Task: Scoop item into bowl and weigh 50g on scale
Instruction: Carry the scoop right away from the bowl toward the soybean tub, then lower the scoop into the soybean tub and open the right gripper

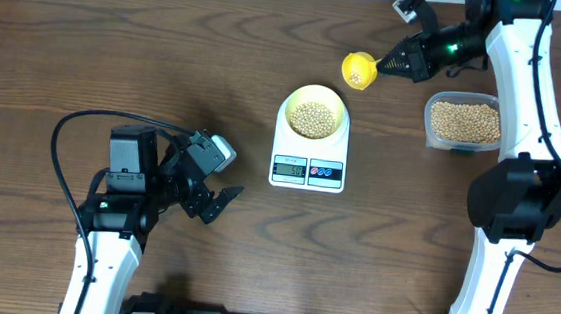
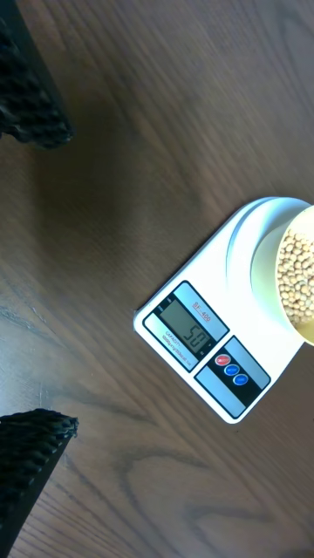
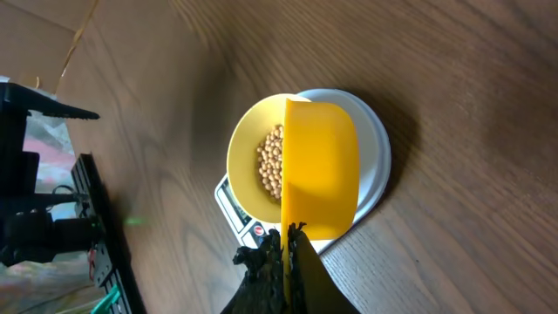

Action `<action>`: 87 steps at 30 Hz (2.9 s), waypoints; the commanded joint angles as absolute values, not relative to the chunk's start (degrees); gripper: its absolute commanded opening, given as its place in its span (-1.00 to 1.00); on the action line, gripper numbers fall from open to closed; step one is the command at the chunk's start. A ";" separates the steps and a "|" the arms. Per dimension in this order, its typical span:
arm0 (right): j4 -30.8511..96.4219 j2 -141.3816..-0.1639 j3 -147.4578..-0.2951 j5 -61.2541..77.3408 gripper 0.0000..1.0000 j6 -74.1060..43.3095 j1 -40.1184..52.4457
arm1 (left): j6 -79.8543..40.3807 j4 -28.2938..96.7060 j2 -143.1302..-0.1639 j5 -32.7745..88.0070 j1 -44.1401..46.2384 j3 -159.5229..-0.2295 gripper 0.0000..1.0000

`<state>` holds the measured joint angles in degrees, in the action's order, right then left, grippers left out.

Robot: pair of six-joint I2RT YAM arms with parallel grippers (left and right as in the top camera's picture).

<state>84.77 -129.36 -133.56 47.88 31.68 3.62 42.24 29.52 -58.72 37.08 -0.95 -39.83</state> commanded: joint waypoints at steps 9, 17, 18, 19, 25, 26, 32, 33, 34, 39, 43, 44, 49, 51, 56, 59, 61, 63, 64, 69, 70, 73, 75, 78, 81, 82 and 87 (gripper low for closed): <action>85.78 -121.36 -135.00 49.67 -0.98 31.33 -7.03 | 42.81 29.47 -58.72 36.77 -0.82 -40.05 0.95; 90.96 -119.37 -135.00 41.87 -0.98 29.80 -20.58 | 42.81 29.47 -58.72 36.77 -0.82 -40.05 0.95; 91.35 -119.37 -135.00 40.77 -0.98 29.80 -21.26 | 42.81 29.47 -58.72 36.77 -0.82 -40.05 0.95; 91.85 -119.37 -135.00 38.92 -0.98 29.80 -22.26 | 42.81 29.47 -58.72 36.77 -0.82 -40.07 0.95; 92.64 -119.37 -134.93 27.81 -0.98 27.38 -22.31 | 42.81 29.47 -58.72 36.77 -0.82 -40.07 0.95; 92.60 -119.37 -134.93 25.98 -0.98 26.81 -21.87 | 42.81 29.47 -58.72 36.77 -0.82 -40.05 0.95; 92.40 -119.39 -134.87 10.83 -0.97 25.04 -15.03 | 42.81 29.47 -58.72 36.77 -0.82 -40.07 0.95; 92.31 -119.39 -134.87 8.97 -0.97 24.58 -14.00 | 42.81 29.47 -58.72 36.77 -0.82 -40.07 0.95; 92.12 -119.39 -134.87 6.81 -0.97 23.92 -12.80 | 42.81 29.47 -58.72 36.77 -0.82 -40.07 0.95; 92.20 -119.39 -134.87 -7.29 -0.97 19.68 -6.79 | 42.81 29.47 -58.72 36.77 -0.82 -40.07 0.95; 92.66 -119.39 -134.82 -10.52 -0.97 18.92 -3.90 | 42.81 29.47 -58.72 36.77 -0.82 -40.05 0.95; 92.66 -119.39 -134.82 -11.70 -0.97 18.74 -3.46 | 42.81 29.47 -58.72 36.77 -0.82 -40.07 0.95; 92.62 -119.39 -134.82 -14.85 -0.97 18.37 -1.32 | 42.81 29.47 -58.72 36.77 -0.82 -40.07 0.95; 92.62 -119.39 -134.82 -14.74 -0.98 18.39 -0.86 | 42.81 29.47 -58.72 36.77 -0.82 -40.07 0.95; 91.92 -119.39 -134.82 -7.73 -0.98 16.93 -1.61 | 42.81 29.47 -58.72 36.77 -0.82 -40.07 0.95; 91.44 -119.39 -134.82 -2.52 -0.98 11.22 -3.51 | 42.81 29.47 -58.72 36.77 -0.82 -40.07 0.95; 91.26 -119.39 -134.82 -0.03 -0.97 3.70 -5.91 | 42.81 29.47 -58.72 36.77 -0.82 -40.05 0.95; 91.33 -119.42 -134.82 3.75 -0.98 -1.89 -8.34 | 42.81 29.47 -58.72 36.77 -0.82 -40.07 0.95; 91.35 -119.42 -134.76 5.72 -0.98 -3.86 -9.43 | 42.81 29.47 -58.72 36.77 -0.82 -40.07 0.95; 89.03 -119.42 -131.11 18.11 -0.98 -10.94 -14.90 | 42.81 29.47 -58.72 36.77 -0.82 -40.05 0.95; 88.14 -119.42 -129.84 19.11 -0.98 -11.57 -15.44 | 42.81 29.47 -58.72 36.77 -0.82 -40.07 0.95; 84.38 -119.42 -125.01 23.44 -0.98 -13.50 -16.51 | 42.81 29.47 -58.72 36.77 -0.82 -40.05 0.95; 81.34 -119.42 -121.67 26.48 -0.98 -14.81 -16.62 | 42.81 29.47 -58.72 36.77 -0.82 -40.07 0.95; 77.84 -119.42 -117.51 27.57 -0.98 -16.53 -16.51 | 42.81 29.47 -58.72 36.77 -0.82 -40.07 0.95; 73.80 -119.42 -112.90 27.57 -0.98 -17.47 -16.58 | 42.81 29.47 -58.72 36.77 -0.82 -40.05 0.95; 72.77 -119.42 -111.77 27.57 -0.98 -17.80 -16.56 | 42.81 29.47 -58.72 36.77 -0.82 -40.05 0.95; 72.97 -119.42 -108.97 27.46 -0.69 -17.69 -16.58 | 42.81 29.47 -58.72 36.77 -0.82 -40.07 0.95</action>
<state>72.42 -120.29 -109.95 26.20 -16.80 -16.45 42.26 29.52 -58.72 37.08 -0.95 -39.83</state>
